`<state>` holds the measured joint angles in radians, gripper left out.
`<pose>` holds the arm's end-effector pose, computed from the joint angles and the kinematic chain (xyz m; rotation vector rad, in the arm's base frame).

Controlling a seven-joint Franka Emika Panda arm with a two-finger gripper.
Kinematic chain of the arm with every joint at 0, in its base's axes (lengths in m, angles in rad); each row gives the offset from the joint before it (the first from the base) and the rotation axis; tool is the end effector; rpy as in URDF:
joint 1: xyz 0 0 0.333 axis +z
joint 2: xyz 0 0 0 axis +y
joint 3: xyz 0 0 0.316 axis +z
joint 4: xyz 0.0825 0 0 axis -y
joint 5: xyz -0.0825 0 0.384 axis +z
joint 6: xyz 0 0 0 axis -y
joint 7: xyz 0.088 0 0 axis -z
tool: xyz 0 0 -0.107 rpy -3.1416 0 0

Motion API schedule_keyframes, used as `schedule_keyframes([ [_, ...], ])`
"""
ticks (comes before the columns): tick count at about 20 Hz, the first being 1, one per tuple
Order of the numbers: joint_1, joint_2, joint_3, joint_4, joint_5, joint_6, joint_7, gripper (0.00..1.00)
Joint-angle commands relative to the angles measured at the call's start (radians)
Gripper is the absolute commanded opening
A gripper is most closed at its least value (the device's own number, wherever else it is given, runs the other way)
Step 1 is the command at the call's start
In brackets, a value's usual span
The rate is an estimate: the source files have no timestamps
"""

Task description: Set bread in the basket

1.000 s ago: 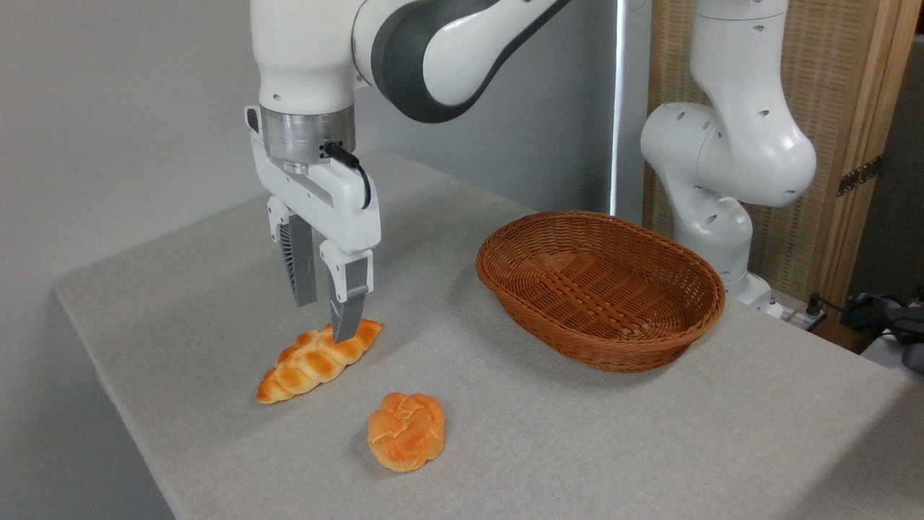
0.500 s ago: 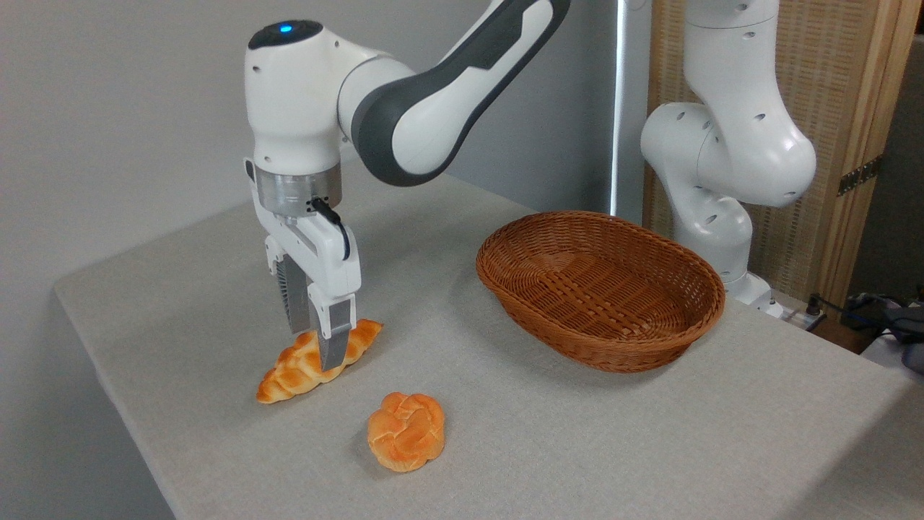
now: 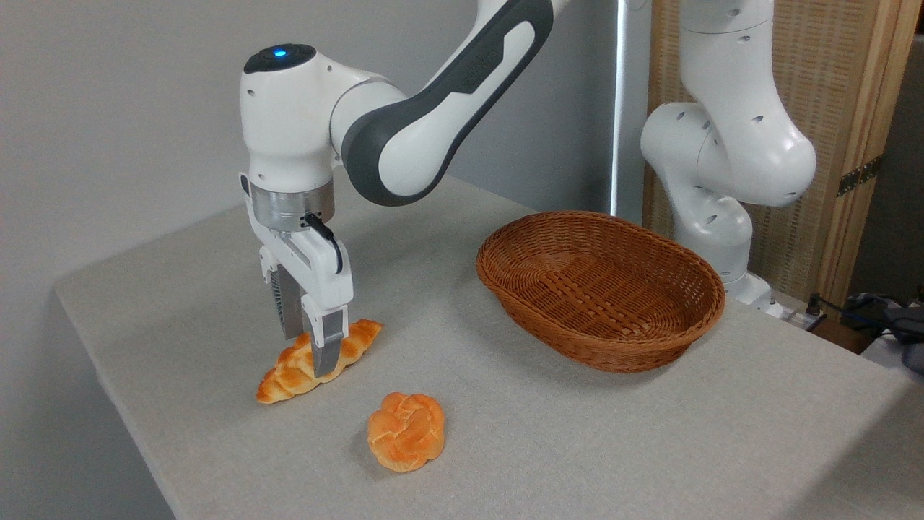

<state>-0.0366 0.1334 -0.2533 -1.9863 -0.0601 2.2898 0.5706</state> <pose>0.5747 -0.1686 0.4172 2.8177 -1.2243 0.2827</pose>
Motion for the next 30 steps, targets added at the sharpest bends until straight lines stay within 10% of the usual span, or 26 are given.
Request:
schedule_keyframes([
  [1,-0.002,0.003,0.0,0.0,-0.006,0.022,-0.011,0.93],
  [5,0.0,0.005,0.0,0.001,-0.006,0.02,0.0,0.68],
  [16,-0.002,-0.001,-0.001,0.003,-0.007,-0.016,-0.002,0.41],
  [30,-0.006,-0.024,-0.009,0.012,-0.017,-0.09,-0.009,0.35],
])
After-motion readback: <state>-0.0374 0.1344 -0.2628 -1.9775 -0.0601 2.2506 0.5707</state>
